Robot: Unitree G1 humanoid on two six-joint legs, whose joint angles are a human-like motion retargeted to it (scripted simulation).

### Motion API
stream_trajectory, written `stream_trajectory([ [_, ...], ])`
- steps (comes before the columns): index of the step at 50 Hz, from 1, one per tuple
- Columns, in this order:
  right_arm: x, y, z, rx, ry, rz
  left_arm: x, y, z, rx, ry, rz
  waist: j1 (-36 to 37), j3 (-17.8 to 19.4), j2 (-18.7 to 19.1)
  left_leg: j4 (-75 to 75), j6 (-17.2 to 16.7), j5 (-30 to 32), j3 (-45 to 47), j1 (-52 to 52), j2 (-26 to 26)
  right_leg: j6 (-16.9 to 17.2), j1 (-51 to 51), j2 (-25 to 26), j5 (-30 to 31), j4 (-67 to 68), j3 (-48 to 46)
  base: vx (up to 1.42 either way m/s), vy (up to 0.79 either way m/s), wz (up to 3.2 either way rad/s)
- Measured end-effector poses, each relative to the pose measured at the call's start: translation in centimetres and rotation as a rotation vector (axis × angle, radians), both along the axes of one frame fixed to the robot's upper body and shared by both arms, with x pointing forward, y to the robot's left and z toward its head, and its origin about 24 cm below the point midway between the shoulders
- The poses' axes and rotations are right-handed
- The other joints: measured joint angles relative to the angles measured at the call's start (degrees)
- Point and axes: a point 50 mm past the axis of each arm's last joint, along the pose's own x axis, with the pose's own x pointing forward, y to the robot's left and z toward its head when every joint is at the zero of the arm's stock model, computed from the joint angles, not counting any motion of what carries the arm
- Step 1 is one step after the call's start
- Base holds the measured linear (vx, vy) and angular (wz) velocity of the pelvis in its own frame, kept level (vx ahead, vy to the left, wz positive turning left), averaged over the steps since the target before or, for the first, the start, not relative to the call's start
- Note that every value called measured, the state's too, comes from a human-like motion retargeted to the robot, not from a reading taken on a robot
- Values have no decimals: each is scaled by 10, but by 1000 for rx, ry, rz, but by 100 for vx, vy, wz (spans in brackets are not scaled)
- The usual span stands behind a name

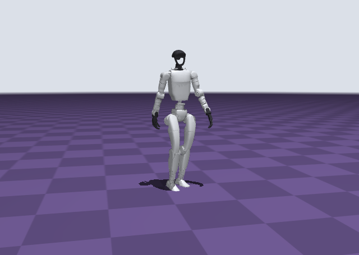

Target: Walk run

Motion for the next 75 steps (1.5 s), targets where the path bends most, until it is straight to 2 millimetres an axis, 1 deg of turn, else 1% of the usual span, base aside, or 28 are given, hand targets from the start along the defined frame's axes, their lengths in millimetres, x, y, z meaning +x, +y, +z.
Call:
stream_trajectory([
  [3, -3, 7, 0, 20, 17, -38, 33, 6, 15, 34, -95, -62, -12, 10, -15, 4, -1, -16, -16, 34, -24, -27, -18, -3, -13, -107, 38, 62, -14, 54],
  [5, -1, 11, -1, 33, 9, -55, 47, 8, 21, 53, -134, -87, -20, 16, -16, 6, -3, -25, -31, 56, -30, -48, -31, -6, -29, -167, 30, 70, -18, 61],
  [8, 5, 13, -4, 37, -23, -55, 48, 2, 20, 54, -140, -105, -34, 16, -1, 12, -8, -38, -47, 78, -24, -46, -47, -1, -37, -243, -14, 77, -20, 55],
  [11, 16, 9, -7, 23, -60, -33, 33, -5, 11, 33, -85, -118, -32, 9, 5, 19, -12, -42, -34, 95, -24, -48, -49, 1, -38, -266, -68, 74, -24, 10],
  [14, 29, 6, -10, 13, -94, -18, 2, -12, -2, 2, 45, -171, -44, 4, 11, 32, -31, -17, -31, 108, -20, -83, -42, -3, -22, -229, -88, 73, -30, 52],
  [16, 34, 5, -11, 8, -110, -13, -30, -15, -12, 9, 168, -205, -61, -1, 15, 51, -54, 20, -39, 118, -14, -84, -29, -3, 21, -223, -83, 75, -36, 81],
  [19, 41, 3, -11, -3, -124, -6, -91, -22, -24, 75, 360, -187, -65, -13, 20, 104, -103, 130, -35, 118, -2, -92, -8, 14, 34, -210, 1, 102, -57, 34],
  [22, 54, 0, -13, -22, -145, -6, -155, -38, -26, 62, 557, -128, -61, -20, 8, 226, -164, 267, -42, 79, -12, -110, 19, 0, 14, -189, 19, 82, -41, 9],
  [23, 62, -1, -14, -29, -168, 4, -172, -41, -24, 24, 613, -98, -56, -22, -5, 277, -175, 299, -30, 56, -23, -117, 30, -12, 7, -185, -1, 72, -40, -38],
  [25, 83, -2, -17, -49, -231, 25, -201, -48, -20, -79, 717, -42, -53, -25, -28, 367, -171, 332, -16, 8, -40, -124, 53, -25, -9, -185, -18, 63, -37, -24],
  [28, 116, -7, -17, -86, -325, 55, -237, -61, -12, -225, 853, 19, -48, -23, -46, 436, -115, 238, 15, -57, -18, -122, 90, -24, -32, -192, -1, 67, -37, -8],
  [32, 166, -11, -14, -110, -462, 130, -269, -81, -4, -281, 886, 134, -12, -15, -72, 413, -60, 147, 69, -130, 6, -132, 133, -14, -48, -207, 4, 58, -29, -87],
  [35, 207, -16, -6, -130, -591, 173, -286, -91, 2, -280, 911, 218, 15, -2, -70, 306, -56, 112, 73, -162, 12, -137, 163, 10, -64, -212, 14, 65, -22, -87],
  [37, 231, -20, 2, -150, -671, 187, -292, -99, 5, -299, 944, 251, 30, 8, -60, 217, -58, 112, 71, -172, 15, -140, 185, 32, -77, -215, 22, 57, -16, -71],
  [41, 266, -27, 16, -192, -799, 192, -296, -111, 8, -355, 973, 263, 63, 28, -42, 56, -76, 102, 67, -189, 18, -145, 232, 72, -103, -220, 50, 71, -15, -74],
  [43, 278, -28, 22, -204, -850, 189, -293, -113, 7, -372, 965, 244, 80, 34, -41, -14, -96, 75, 52, -202, 5, -147, 257, 82, -119, -223, 69, 74, -14, -75],
  [45, 282, -27, 23, -201, -870, 185, -289, -113, 5, -368, 947, 216, 84, 35, -45, -56, -100, 55, 45, -206, -5, -148, 276, 84, -133, -220, 76, 86, -12, -36],
  [47, 278, -24, 21, -185, -858, 187, -283, -109, 2, -352, 932, 188, 92, 34, -50, -49, -86, 62, 57, -203, -3, -144, 289, 86, -131, -209, 84, 77, -9, -47],
  [49, 267, -20, 15, -158, -816, 199, -276, -103, -1, -328, 916, 169, 106, 28, -54, -22, -56, 79, 71, -195, 6, -130, 298, 87, -110, -194, 97, 93, -8, -76],
  [52, 234, -12, 1, -109, -692, 233, -265, -92, -6, -290, 879, 173, 123, 11, -63, -7, -52, 120, 89, -174, 15, -88, 303, 81, -25, -158, 109, 91, -8, -68],
  [55, 187, -1, -13, -56, -520, 280, -250, -80, -10, -263, 832, 248, 98, -20, -70, 19, -19, 108, 94, -164, 17, -24, 274, 75, 129, -78, 101, 99, -9, 12],
  [58, 144, 4, -18, -12, -382, 310, -217, -61, -17, -254, 749, 358, 79, -20, -52, 23, -11, 79, 82, -132, 36, 38, 217, 100, 244, 60, 95, 78, -9, 3],
  [60, 119, 4, -19, 10, -305, 301, -187, -49, -21, -240, 668, 405, 83, -19, -38, 16, -11, 60, 85, -106, 46, 61, 181, 89, 262, 118, 59, 77, -5, -30],
  [64, 66, 5, -15, 18, -172, 202, -114, -28, -25, -188, 427, 393, 68, -13, -14, 1, -15, 39, 70, -62, 51, 4, 104, 49, 138, 168, 1, 69, -3, 30],
  [67, 31, 6, -9, -2, -94, 67, -59, -16, -19, -160, 230, 305, 23, -10, 3, -1, -14, 28, 27, -43, 41, -9, 48, 19, 49, 136, -29, 63, -6, 125],
  [70, 3, 8, -2, -7, -13, -78, -10, -4, -5, -128, 60, 203, -9, -6, -1, 2, -12, 11, 8, -20, 16, -1, 11, -1, 24, 21, -10, 62, -12, 86],
  [72, -11, 13, 1, -1, 26, -167, 15, 3, 5, -99, -23, 141, -25, 4, -10, 4, -12, -3, -1, 4, -1, -22, -4, -23, 24, -63, -15, 59, -18, 63],
  [75, -24, 20, 5, 14, 61, -246, 36, 9, 16, -58, -95, 77, -36, 15, -14, 4, -16, -24, -10, 44, -8, -56, -26, -33, -14, -167, -25, 79, -34, 37],
])
